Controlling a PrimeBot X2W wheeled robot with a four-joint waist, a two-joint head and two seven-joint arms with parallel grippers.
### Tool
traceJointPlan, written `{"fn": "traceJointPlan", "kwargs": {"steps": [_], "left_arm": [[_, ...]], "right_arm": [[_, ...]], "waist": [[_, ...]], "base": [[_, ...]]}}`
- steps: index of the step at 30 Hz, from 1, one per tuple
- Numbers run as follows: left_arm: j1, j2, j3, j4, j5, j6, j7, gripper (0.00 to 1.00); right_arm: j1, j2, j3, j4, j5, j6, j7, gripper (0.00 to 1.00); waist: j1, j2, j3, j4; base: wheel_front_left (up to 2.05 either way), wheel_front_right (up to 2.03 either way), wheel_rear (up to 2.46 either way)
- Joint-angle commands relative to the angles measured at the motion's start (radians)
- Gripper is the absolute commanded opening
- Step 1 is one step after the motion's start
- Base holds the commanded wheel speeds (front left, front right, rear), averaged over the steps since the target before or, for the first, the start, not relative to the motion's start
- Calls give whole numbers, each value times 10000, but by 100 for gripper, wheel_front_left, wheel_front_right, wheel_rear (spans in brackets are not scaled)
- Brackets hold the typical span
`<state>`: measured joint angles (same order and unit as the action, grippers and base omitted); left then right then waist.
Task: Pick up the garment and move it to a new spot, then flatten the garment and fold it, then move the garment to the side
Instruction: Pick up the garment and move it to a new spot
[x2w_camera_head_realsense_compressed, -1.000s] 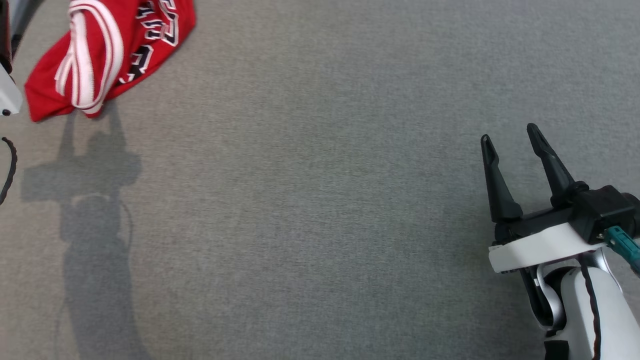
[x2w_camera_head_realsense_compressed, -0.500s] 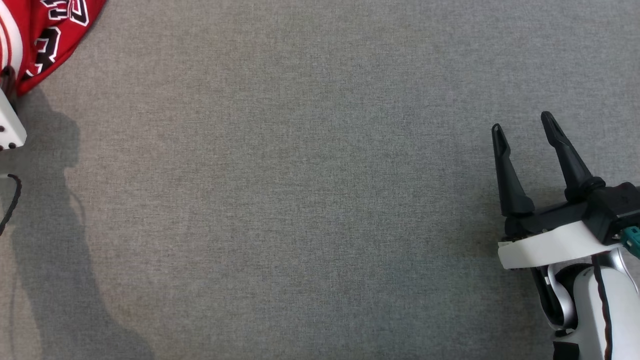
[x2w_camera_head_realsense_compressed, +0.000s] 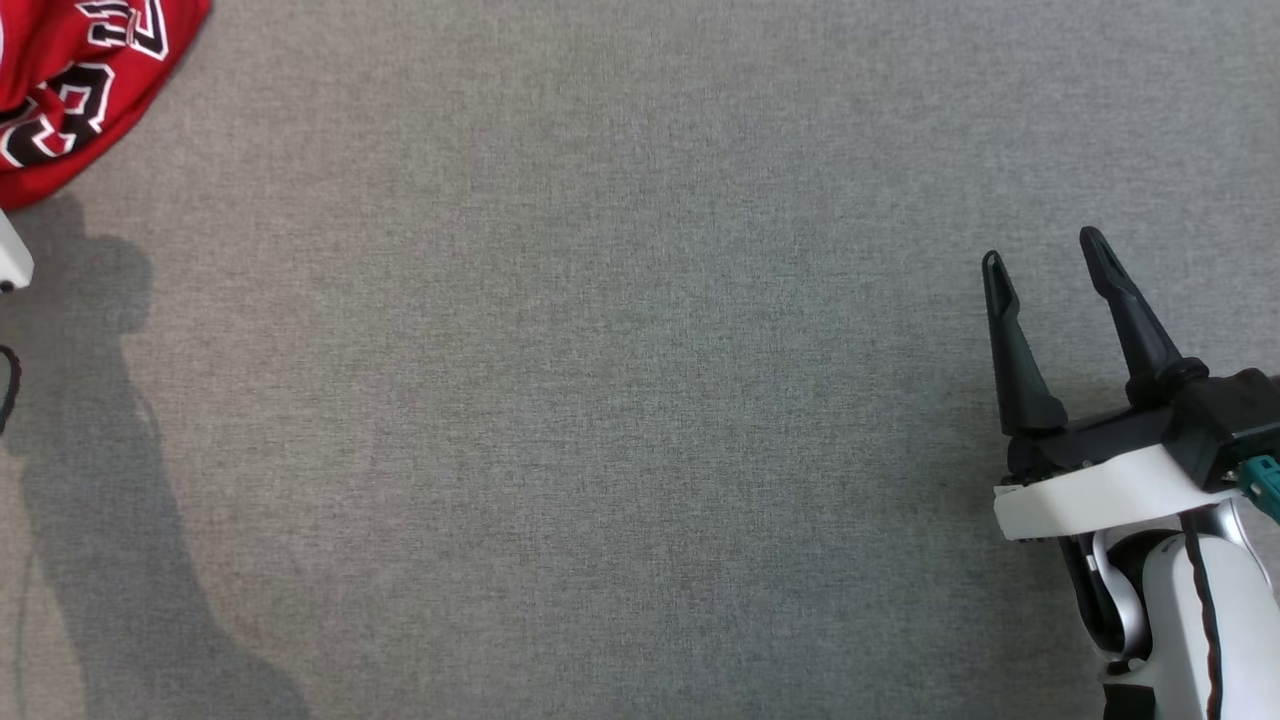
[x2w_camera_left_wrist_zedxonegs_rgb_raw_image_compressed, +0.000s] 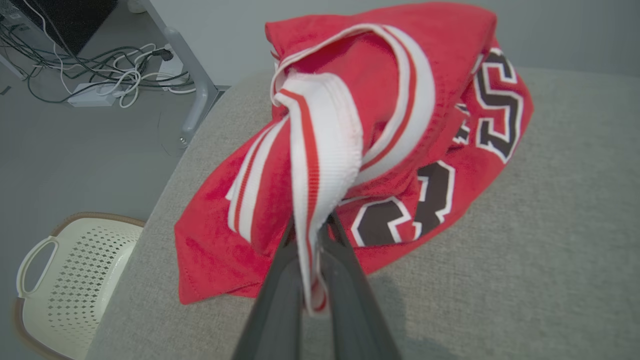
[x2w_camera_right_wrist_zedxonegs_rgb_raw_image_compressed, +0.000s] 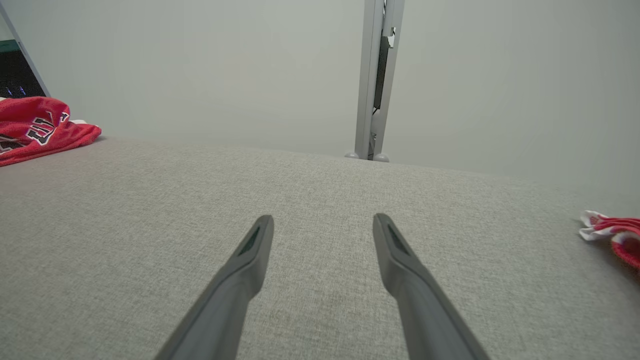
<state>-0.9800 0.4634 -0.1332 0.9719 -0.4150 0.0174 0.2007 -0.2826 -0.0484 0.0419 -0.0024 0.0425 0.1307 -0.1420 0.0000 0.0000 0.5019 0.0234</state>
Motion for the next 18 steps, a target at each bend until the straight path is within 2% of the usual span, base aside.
{"fn": "traceJointPlan", "kwargs": {"steps": [1, 5, 9, 18], "left_arm": [[-184, 79, -30, -54, 48, -58, -119, 0], [-436, 79, -124, -222, 94, -180, -433, 0], [-643, 49, -383, -481, 151, -562, -515, 0], [-921, -397, -1114, -1439, 247, -1135, -262, 0]], "right_arm": [[12, -44, -27, 79, 17, 3, -67, 100], [51, -46, -11, 346, 209, 3, -256, 100], [151, -46, 32, 769, 444, 3, -460, 100], [609, -49, -5, 1645, 963, 3, -848, 100]], "waist": [[0, 0, -146, 5], [0, 0, -592, -4], [0, 0, -1361, -45], [0, 0, -3068, -383]], "base": [[0, 0, 0], [0, 0, 0], [0, 0, 0], [0, 0, 0]]}}
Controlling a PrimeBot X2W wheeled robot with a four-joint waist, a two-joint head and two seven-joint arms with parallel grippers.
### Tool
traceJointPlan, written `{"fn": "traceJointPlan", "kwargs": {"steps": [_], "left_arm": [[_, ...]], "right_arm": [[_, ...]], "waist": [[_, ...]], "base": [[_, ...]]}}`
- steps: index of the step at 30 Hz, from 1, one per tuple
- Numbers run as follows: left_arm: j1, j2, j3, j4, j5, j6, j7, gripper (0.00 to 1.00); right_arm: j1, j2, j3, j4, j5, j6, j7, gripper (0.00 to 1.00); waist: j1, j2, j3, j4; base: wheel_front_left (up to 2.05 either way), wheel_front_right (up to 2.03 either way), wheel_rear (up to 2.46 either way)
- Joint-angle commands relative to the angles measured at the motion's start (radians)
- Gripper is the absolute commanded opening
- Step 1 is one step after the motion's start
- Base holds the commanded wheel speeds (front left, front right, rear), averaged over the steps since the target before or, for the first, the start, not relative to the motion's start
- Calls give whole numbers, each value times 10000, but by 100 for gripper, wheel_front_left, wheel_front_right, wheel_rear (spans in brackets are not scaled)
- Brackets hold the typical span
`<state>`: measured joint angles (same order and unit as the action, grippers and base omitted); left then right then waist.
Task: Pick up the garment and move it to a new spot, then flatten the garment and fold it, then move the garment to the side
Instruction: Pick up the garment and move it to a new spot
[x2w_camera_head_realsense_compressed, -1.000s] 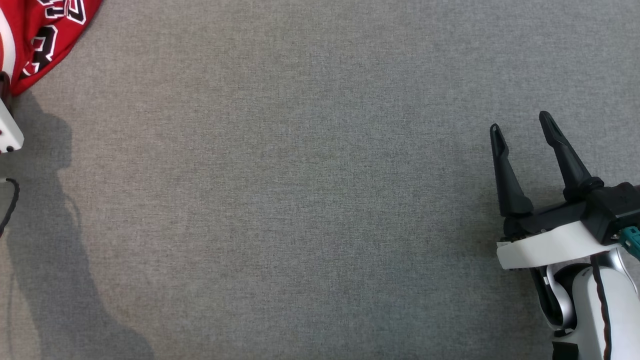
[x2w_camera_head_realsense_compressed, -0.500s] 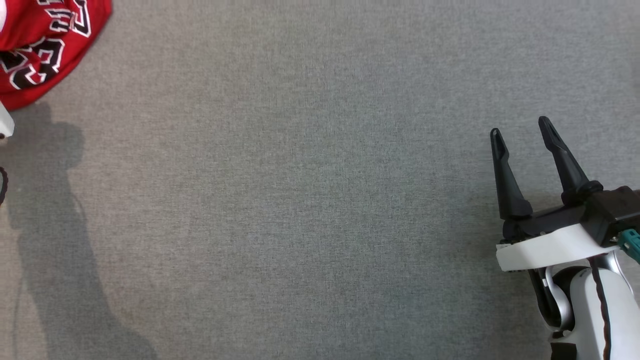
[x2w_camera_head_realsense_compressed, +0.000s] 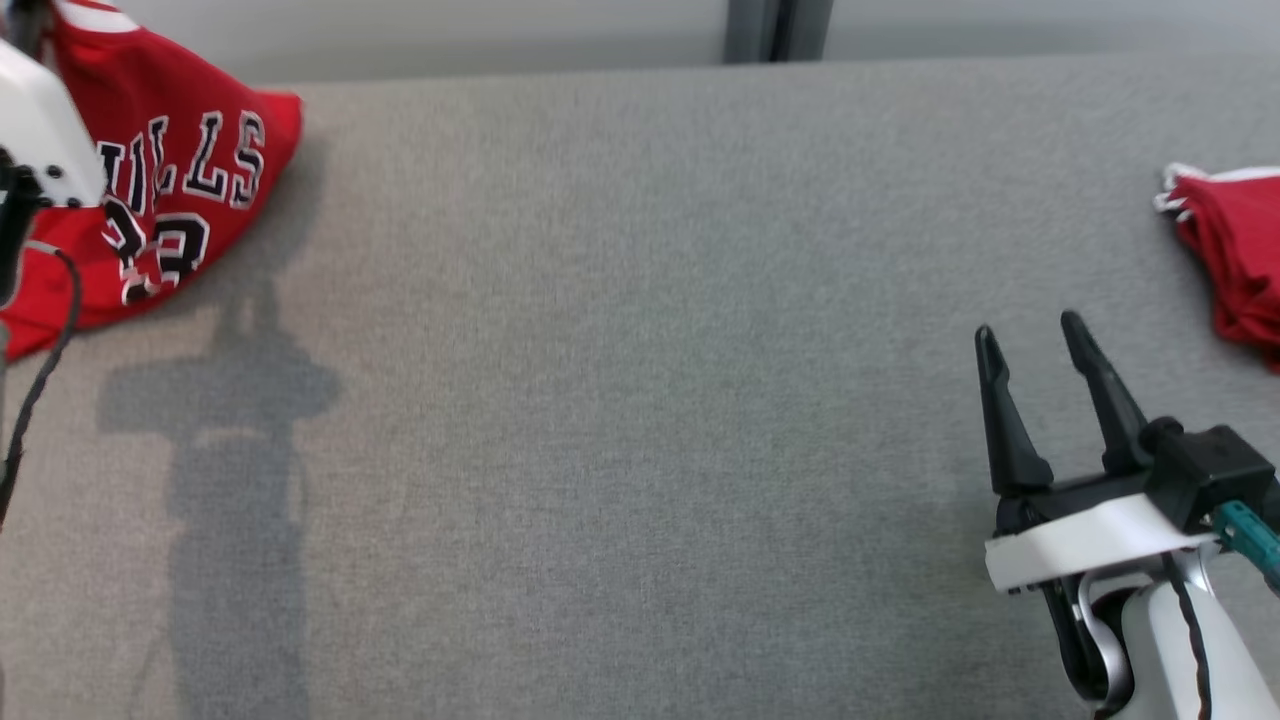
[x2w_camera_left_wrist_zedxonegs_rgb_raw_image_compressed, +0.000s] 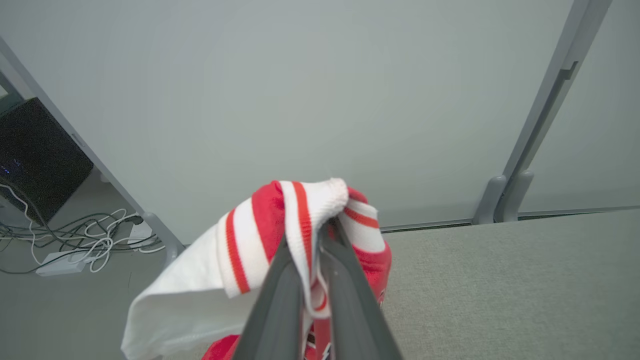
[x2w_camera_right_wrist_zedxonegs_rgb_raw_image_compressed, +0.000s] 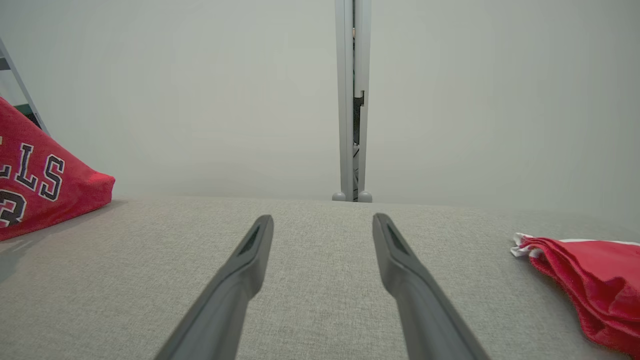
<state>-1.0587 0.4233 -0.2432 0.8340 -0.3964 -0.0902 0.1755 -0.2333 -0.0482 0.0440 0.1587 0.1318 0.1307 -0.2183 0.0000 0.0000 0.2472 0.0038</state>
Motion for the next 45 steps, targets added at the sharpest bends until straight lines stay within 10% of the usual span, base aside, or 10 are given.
{"fn": "traceJointPlan", "kwargs": {"steps": [1, 15, 23, 45], "left_arm": [[-166, -93, -148, -203, 93, -96, 58, 0], [-543, -2179, -1611, -2271, -351, -303, 1308, 0], [26, -3328, -1588, -2443, -1054, 364, 1424, 0], [4321, -3273, -451, 1758, -2234, 1626, -1771, 0]], "right_arm": [[190, -51, -53, 116, 125, 3, -115, 100], [1110, -51, -206, 921, 703, 3, -412, 100], [1125, -50, 3, 1019, 912, 3, -483, 100], [916, -51, -52, 1105, 722, 3, -478, 100]], "waist": [[0, 0, -721, -226], [0, 0, -2594, -1020], [0, 0, -2582, -1444], [0, 0, -2016, -1368]], "base": [[0, 0, 0], [0, 0, 0], [0, 0, 0], [0, 0, 0]]}}
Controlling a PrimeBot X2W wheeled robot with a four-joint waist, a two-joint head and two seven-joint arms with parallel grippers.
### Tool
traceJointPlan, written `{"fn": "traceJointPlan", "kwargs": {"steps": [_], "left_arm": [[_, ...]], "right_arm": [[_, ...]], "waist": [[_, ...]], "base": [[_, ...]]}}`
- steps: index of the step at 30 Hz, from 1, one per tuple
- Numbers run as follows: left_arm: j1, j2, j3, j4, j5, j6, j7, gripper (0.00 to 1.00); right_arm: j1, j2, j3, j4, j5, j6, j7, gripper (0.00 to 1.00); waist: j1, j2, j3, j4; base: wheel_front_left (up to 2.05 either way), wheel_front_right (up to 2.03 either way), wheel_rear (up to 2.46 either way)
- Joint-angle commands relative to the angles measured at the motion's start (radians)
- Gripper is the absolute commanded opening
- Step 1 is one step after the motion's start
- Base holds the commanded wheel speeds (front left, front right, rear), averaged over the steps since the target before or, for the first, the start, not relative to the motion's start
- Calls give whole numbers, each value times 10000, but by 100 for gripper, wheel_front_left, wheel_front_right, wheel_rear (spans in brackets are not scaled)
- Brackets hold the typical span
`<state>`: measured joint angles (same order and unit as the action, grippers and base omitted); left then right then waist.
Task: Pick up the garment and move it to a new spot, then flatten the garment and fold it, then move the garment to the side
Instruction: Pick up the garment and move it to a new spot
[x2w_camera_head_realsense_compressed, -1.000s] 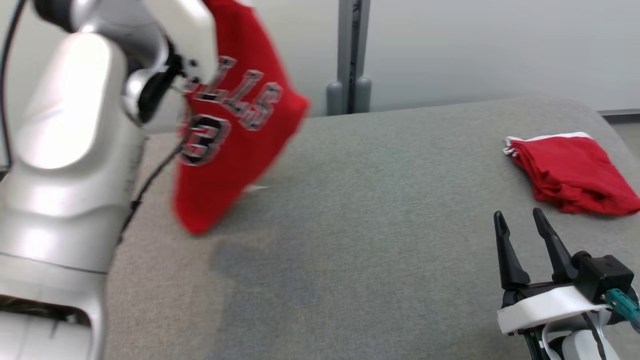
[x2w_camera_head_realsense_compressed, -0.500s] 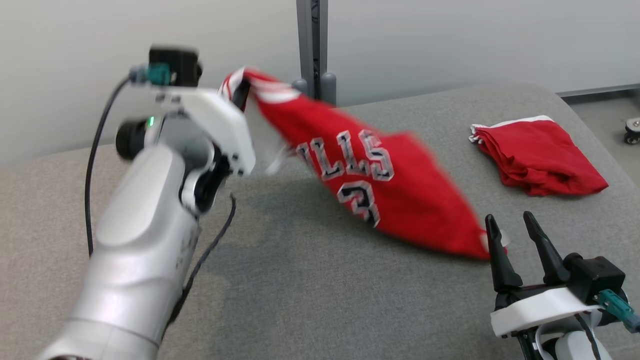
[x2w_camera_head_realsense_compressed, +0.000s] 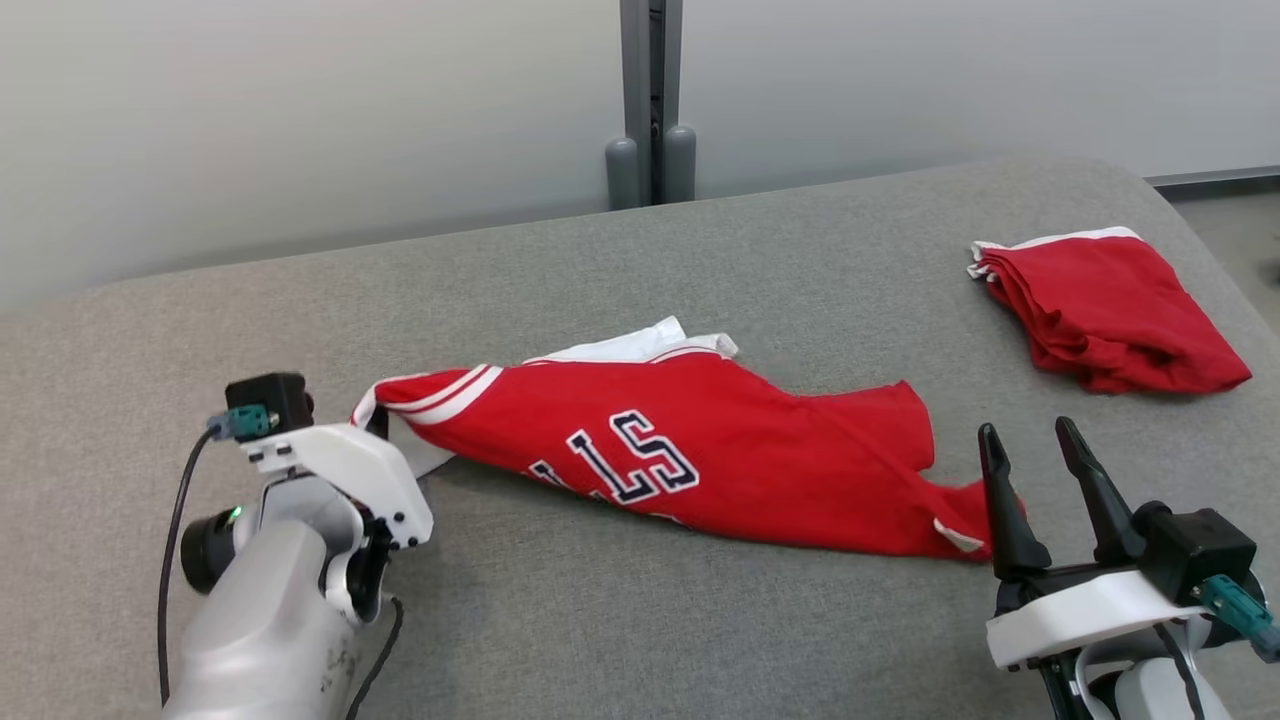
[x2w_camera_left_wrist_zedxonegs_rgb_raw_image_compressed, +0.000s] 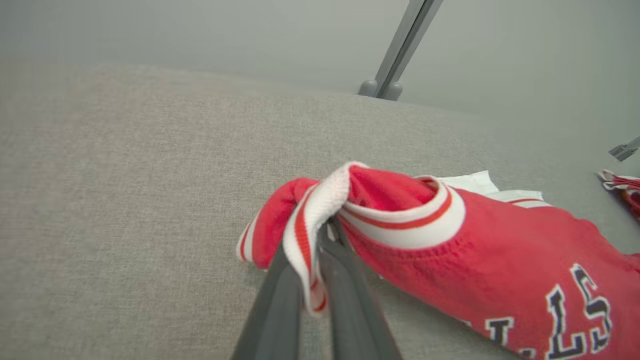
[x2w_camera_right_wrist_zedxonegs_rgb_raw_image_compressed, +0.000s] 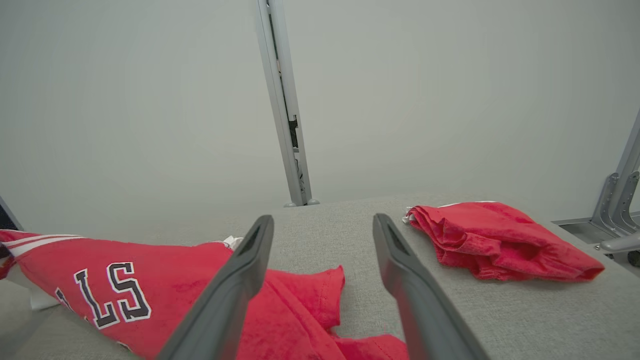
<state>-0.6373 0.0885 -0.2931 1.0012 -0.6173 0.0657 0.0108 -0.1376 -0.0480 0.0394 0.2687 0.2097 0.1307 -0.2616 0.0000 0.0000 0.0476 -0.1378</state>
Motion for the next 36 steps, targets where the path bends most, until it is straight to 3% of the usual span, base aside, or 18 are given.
{"fn": "traceJointPlan", "kwargs": {"steps": [1, 3, 4, 5, 6, 11, 24, 29, 36], "left_arm": [[173, 84, 63, 253, -39, 82, -245, 0], [251, 84, 58, 532, -29, 76, -499, 1], [300, 81, 40, 654, -9, 80, -611, 38], [353, 71, 32, 780, -12, 37, -694, 56], [383, 79, 43, 899, -39, 18, -796, 100], [408, 37, 84, 1209, -86, 44, -1352, 100], [1076, -41, -192, 860, 154, -556, -2655, 100], [1567, 33, -279, -174, 528, -421, -2760, 100], [3714, 375, 225, -3787, 1604, 125, -2768, 100]], "right_arm": [[-48, -52, 45, 20, -60, 3, -45, 100], [-64, -55, 153, 51, -73, 3, -45, 100], [-79, -56, 187, 63, -86, 3, -45, 100], [-88, -55, 219, 78, -92, 3, -45, 100], [-95, -55, 222, 79, -95, 3, -45, 100], [14, -53, 196, 112, -187, 3, -46, 100], [624, -53, -234, 71, -418, 3, 20, 100], [732, -55, -332, -24, -444, 3, 72, 100], [947, -53, -335, -131, -446, 3, 89, 100]], "waist": [[0, 0, -27, 77], [0, 0, -33, 109], [0, 0, -27, 115], [0, 0, -22, 124], [0, 0, -14, 137], [0, 0, -37, 236], [0, 0, -705, 943], [0, 0, -935, 1186], [0, 0, -1156, 1394]], "base": [[0, 0, 0], [0, 0, 0], [0, 0, 0], [0, 0, 0], [0, 0, 0], [0, 0, 0], [0, 0, 0], [0, 0, 0], [0, 0, 0]]}}
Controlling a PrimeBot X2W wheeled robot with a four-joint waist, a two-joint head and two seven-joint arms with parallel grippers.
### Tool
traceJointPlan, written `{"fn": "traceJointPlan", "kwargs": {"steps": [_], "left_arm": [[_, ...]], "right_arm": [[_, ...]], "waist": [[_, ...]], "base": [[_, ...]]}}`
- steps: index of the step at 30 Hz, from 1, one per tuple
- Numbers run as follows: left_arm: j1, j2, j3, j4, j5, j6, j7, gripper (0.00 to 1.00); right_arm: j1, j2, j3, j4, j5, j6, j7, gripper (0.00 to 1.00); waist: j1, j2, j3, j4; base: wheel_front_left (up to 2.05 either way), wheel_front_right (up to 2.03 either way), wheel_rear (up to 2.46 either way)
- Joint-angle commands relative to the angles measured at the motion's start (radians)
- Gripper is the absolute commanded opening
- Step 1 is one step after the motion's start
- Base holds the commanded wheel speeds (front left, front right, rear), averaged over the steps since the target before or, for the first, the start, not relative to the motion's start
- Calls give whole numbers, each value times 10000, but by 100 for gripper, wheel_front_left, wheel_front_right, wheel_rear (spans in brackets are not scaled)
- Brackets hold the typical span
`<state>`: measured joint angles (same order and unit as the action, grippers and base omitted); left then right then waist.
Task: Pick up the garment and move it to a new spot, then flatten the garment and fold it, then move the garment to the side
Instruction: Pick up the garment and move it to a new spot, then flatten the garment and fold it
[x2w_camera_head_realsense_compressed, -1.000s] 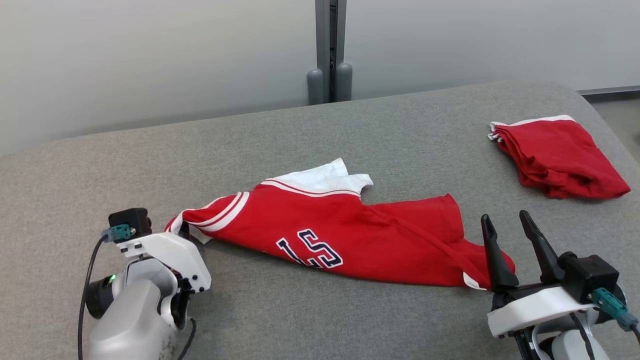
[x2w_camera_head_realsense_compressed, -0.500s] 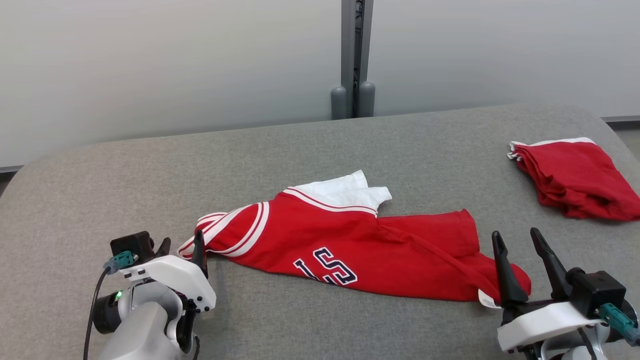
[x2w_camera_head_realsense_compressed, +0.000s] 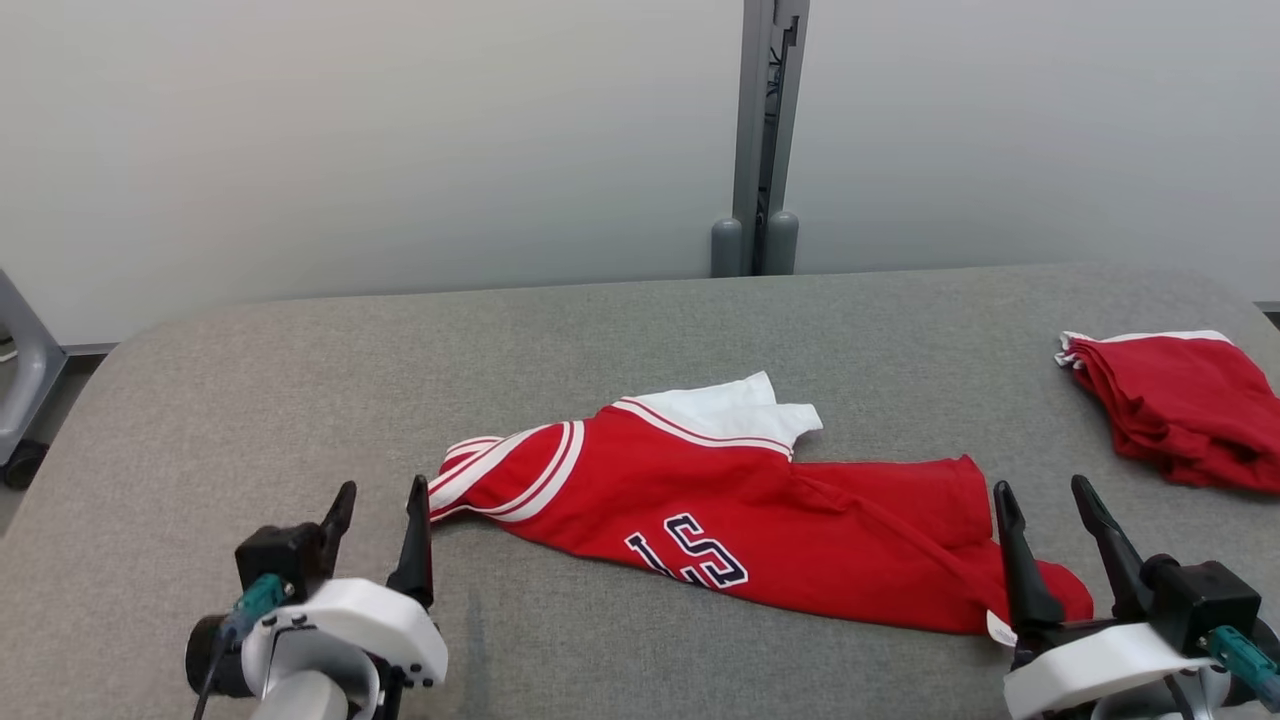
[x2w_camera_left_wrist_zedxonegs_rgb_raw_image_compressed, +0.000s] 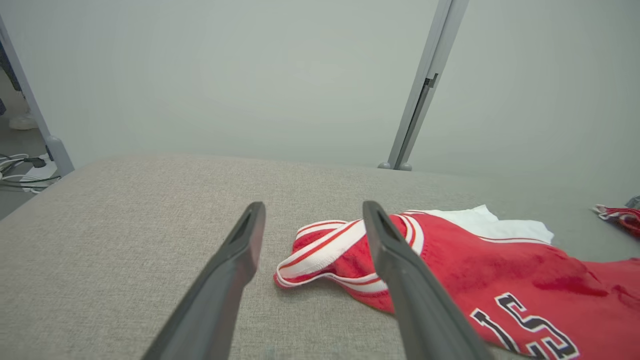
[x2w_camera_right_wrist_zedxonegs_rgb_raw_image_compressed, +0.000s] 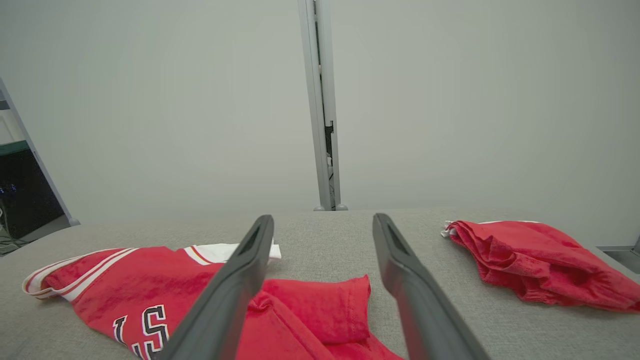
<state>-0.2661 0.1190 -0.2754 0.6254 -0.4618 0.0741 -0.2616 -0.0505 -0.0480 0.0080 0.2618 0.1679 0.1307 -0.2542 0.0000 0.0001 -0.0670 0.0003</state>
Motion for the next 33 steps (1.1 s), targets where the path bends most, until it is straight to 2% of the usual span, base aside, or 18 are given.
{"fn": "traceJointPlan", "kwargs": {"steps": [1, 6, 13, 33], "left_arm": [[350, 83, 132, -490, 184, 107, -43, 100], [1864, -89, 627, -2310, 492, 344, -44, 100], [3114, -301, 1055, -3585, 885, 451, -45, 100], [3624, -513, 1242, -3739, 1449, 191, -46, 100]], "right_arm": [[131, -55, -16, -71, -43, 3, 10, 100], [312, -55, -74, -106, -34, 3, -16, 100], [660, -53, -43, -117, 151, 3, -71, 100], [731, -53, 68, 8, 243, 3, -124, 100]], "waist": [[0, -1, -23, 30], [0, -1, -87, 93], [0, -1, -185, 146], [0, -1, -238, 113]], "base": [[0, 0, 0], [0, 0, 0], [0, 0, 0], [0, 0, 0]]}}
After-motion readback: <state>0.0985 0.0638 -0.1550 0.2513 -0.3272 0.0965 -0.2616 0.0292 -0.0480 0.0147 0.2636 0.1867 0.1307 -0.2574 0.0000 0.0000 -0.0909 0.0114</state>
